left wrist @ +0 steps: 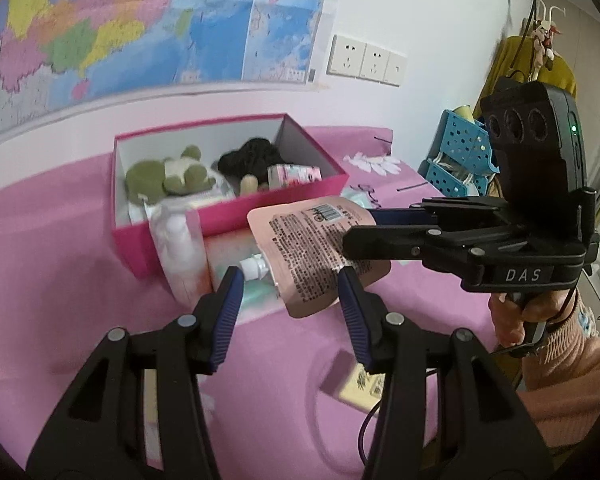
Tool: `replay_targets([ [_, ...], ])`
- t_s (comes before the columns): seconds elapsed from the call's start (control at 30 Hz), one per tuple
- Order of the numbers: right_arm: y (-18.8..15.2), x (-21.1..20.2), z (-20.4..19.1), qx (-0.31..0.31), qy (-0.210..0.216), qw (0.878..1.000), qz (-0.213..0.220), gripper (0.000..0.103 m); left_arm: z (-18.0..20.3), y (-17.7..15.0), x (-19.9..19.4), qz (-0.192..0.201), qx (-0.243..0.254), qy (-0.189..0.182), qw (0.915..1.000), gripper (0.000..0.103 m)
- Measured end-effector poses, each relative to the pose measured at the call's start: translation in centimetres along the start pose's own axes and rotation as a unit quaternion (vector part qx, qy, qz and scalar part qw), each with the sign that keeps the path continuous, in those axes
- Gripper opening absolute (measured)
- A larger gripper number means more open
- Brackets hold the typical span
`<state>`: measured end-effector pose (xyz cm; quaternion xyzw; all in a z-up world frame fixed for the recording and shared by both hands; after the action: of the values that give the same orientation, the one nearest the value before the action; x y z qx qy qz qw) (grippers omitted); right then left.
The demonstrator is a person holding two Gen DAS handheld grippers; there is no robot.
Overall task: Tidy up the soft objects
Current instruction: 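Lift the squeeze pouch and carry it over the pink box, then open the right gripper to drop the pouch into the box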
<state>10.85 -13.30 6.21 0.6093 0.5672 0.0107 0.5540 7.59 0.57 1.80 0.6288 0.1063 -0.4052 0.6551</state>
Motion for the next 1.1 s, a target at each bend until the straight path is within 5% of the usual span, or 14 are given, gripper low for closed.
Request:
replay_targets([
  [0.53, 6.1, 3.8, 3.5, 0.01, 0.0, 1.0, 0.022, 0.025, -3.4, 6.2, 2.6, 0.019, 0.003, 0.037, 0.9991, 0.05],
  [1.1, 7.4, 11.1, 8.2, 0.05, -0.001, 0.998, -0.025, 0.025, -8.4, 7.5, 9.3, -0.038, -0.036, 0.047, 0.9975, 0.05],
])
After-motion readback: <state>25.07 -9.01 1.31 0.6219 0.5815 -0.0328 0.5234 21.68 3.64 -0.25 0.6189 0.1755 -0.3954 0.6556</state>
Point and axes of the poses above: each gripper's, at about its wrist camera, not at the fingertips, and x roughly the way its jaws point, z to its right, y to its top, the point moved 3 cm from there along x, roughly the way its jaws point
